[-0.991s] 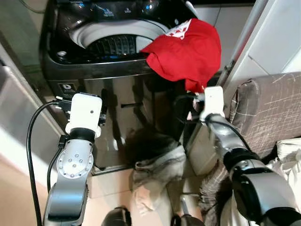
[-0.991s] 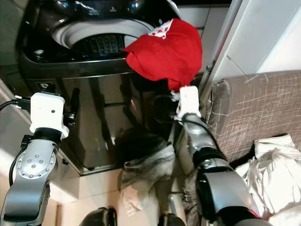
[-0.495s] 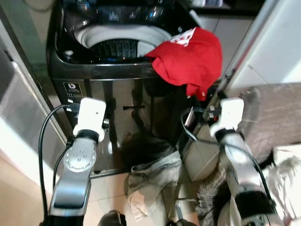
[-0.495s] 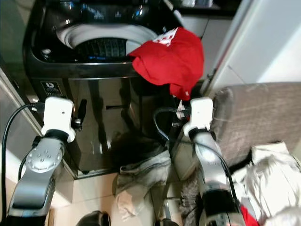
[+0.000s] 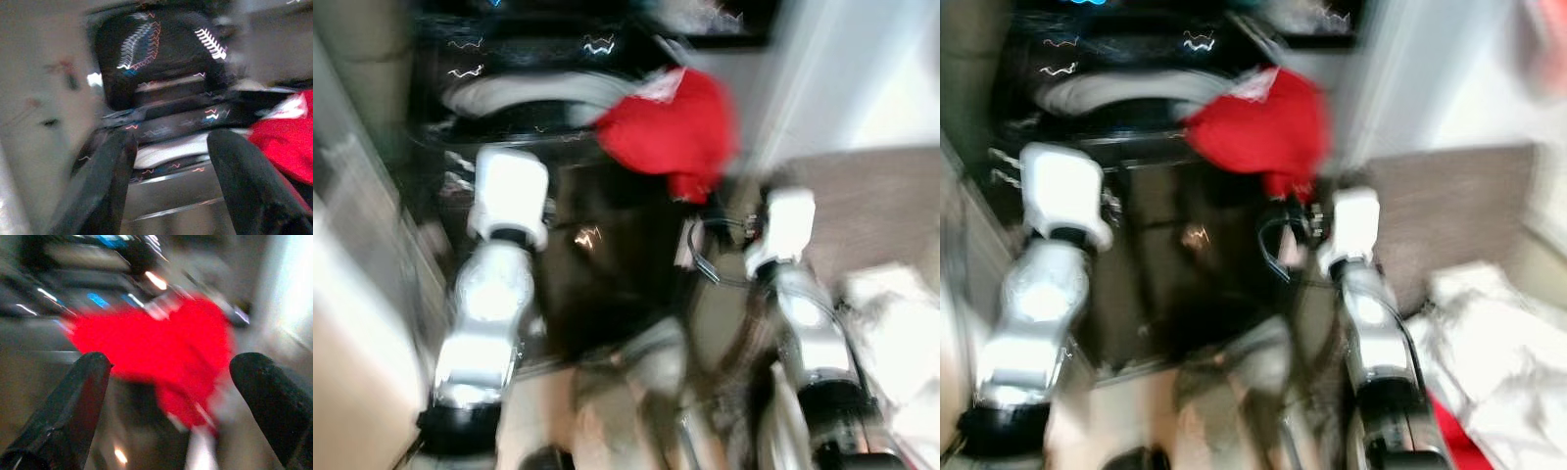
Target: Clothes washing
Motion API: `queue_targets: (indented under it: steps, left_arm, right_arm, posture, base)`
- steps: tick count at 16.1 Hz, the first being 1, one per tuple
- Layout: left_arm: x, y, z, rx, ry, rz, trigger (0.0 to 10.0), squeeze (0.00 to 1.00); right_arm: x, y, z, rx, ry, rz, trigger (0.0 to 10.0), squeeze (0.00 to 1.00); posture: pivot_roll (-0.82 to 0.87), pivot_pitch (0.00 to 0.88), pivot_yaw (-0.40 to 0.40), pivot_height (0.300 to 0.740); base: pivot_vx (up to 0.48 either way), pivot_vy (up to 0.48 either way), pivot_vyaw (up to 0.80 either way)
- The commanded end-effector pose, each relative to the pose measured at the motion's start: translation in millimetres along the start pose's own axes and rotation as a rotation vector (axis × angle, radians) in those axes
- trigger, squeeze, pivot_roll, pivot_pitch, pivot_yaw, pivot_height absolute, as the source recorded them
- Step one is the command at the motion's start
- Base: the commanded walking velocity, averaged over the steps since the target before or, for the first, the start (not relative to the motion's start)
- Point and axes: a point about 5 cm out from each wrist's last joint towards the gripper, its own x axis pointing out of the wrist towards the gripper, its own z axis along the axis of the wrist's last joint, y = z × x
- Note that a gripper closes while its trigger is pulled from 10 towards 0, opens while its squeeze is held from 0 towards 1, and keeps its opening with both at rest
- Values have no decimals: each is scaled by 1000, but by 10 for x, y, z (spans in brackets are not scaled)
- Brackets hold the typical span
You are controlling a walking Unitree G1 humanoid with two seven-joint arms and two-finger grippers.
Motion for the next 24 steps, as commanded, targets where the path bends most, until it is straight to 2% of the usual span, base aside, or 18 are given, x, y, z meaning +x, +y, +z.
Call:
queue_targets:
  steps: [1,7,9,11,14,16,18,22,24]
  left_arm:
    - [26,-30,47,6,-29,4,10000,0]
    - [8,-66,19,19,-32,-5,10000,0]
    - [33,-86,21,31,-37,-60,10000,0]
    - [32,-75,43,24,-42,-58,10000,0]
    - [4,-93,23,23,-27,-36,10000,0]
    - [4,-97,27,10,-29,-40,10000,0]
    - [-66,-57,16,10,-11,-38,10000,0]
    - [-239,23,16,49,22,-41,10000,0]
    - [-423,108,43,69,50,-20,10000,0]
  right_arm:
    - [78,13,176,-16,-90,7,10000,0]
    - [137,49,200,-28,-87,23,10000,0]
    - [88,-26,105,-52,-41,-52,10000,0]
    - [31,-24,56,-56,-22,-50,10000,0]
    - [49,-7,5,-31,4,-24,10000,0]
    - [108,-52,-156,48,99,-68,10000,0]
    - [192,-58,-345,85,226,-136,10000,0]
    - [264,-65,-455,85,322,-145,10000,0]
    - [296,-134,-483,59,374,-162,10000,0]
  posture:
    - [-20,0,-26,731]
    - [-14,0,-32,731]
    - [-6,0,-38,731]
    - [-9,0,-35,731]
    - [-12,0,-30,731]
    - [-10,0,-29,731]
    - [17,23,-15,731]
    - [82,92,-14,731]
    - [134,142,-24,731]
  base:
    - [450,0,0]
    - [454,0,0]
    - [480,0,0]
    - [0,0,0]
    - [0,0,0]
    - [0,0,0]
    - [0,0,0]
    - [0,0,0]
    - [0,0,0]
